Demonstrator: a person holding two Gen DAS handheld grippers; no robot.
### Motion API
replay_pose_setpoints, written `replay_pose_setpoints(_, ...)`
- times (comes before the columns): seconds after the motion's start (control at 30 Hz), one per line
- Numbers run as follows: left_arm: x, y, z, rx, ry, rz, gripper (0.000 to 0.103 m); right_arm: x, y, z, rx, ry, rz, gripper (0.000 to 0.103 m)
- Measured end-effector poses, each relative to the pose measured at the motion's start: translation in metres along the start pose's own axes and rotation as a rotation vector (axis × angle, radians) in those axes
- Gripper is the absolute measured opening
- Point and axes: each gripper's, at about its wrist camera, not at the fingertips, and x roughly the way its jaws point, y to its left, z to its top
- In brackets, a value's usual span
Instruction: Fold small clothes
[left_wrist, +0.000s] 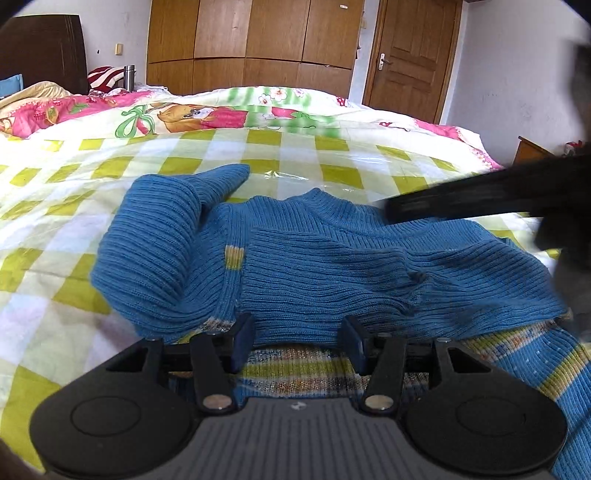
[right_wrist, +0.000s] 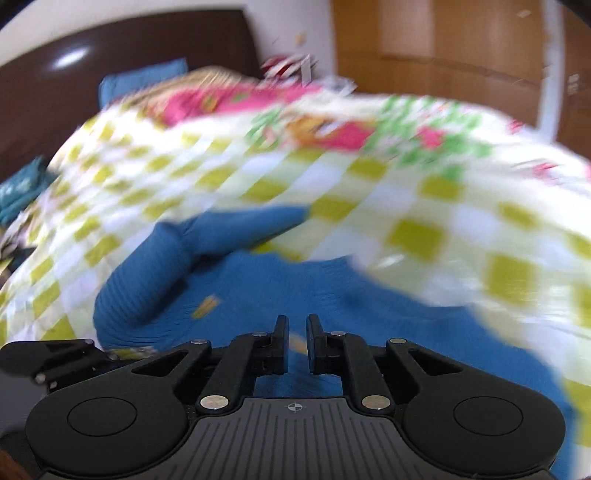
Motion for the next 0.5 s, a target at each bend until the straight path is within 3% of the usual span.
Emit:
replay_pose_setpoints(0.1, -0.001, -0.004, -0.001, 0.016, -0.006, 0.014, 0.065, -0.040, -0.038, -0.016, 0.014, -0.008, -0.143, 0.012)
replay_pose_setpoints(0.17, -0.001, -0.007, -0.001, 0.024, -0.012, 0.025, 0.065, -0.055, -0.068, -0.025, -0.011, 0.049, -0.239, 0.014)
replay_pose_setpoints(0.23, -0.001, -0.009, -0.001, 0.034, -0.021, 0.033, 0.065, -0.061, -0.094, -0.031, -0.072, 0.135, -0.280, 0.014)
replay_pose_setpoints(0.33, -0.003, -0.011, 0.001, 0.036, -0.043, 0.032, 0.065, -0.065, -0.117, -0.032, -0.184, 0.221, -0.213, 0.013)
replay_pose_setpoints(0.5, -0.005, -0.021, 0.006, 0.057, -0.086, 0.023, 0.065, -0.049, -0.121, -0.021, -0.434, 0.298, -0.072, 0.018)
